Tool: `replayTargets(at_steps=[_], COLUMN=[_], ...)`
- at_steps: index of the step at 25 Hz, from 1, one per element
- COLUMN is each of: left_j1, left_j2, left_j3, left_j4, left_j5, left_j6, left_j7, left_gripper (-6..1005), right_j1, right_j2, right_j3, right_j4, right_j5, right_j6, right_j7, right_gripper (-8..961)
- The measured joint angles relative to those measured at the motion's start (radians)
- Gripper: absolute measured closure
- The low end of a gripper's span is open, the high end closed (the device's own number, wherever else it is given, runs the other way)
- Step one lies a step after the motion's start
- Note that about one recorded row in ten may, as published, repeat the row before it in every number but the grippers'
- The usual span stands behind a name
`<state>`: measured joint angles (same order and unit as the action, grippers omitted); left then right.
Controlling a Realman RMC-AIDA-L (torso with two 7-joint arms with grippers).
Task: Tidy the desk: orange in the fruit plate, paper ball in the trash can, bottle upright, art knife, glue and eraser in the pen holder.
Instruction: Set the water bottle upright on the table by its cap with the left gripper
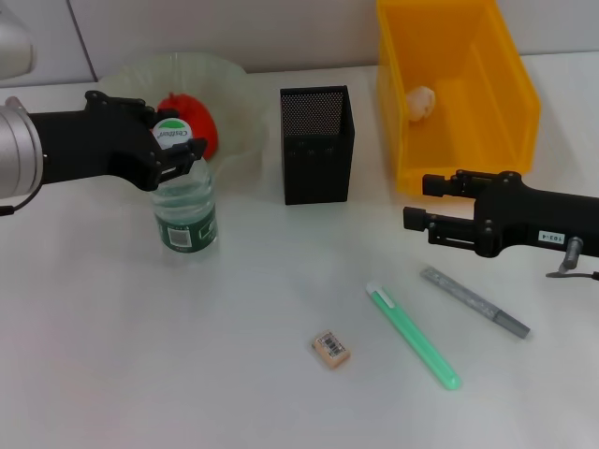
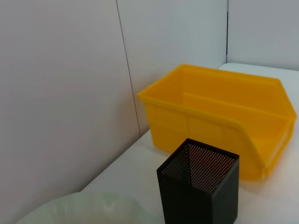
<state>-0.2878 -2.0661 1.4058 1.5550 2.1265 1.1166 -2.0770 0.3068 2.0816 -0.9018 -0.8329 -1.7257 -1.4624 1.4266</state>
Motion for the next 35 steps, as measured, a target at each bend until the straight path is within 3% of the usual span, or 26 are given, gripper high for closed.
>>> replayTargets(at_steps=[35], left_j1=[0.006], left_j2=[-0.001], left_j3=[-0.064], left_j4=[-0.020], left_j5=[-0.002], left_j6=[0.022], left_j7=[-0.030], left_gripper=[559], right_j1=[0.003], right_j2=[0.000], right_j3=[-0.007], right_j4=[0.003], right_j5=[0.000], right_j6=[-0.004], right_j7=[0.000], right_gripper=[323])
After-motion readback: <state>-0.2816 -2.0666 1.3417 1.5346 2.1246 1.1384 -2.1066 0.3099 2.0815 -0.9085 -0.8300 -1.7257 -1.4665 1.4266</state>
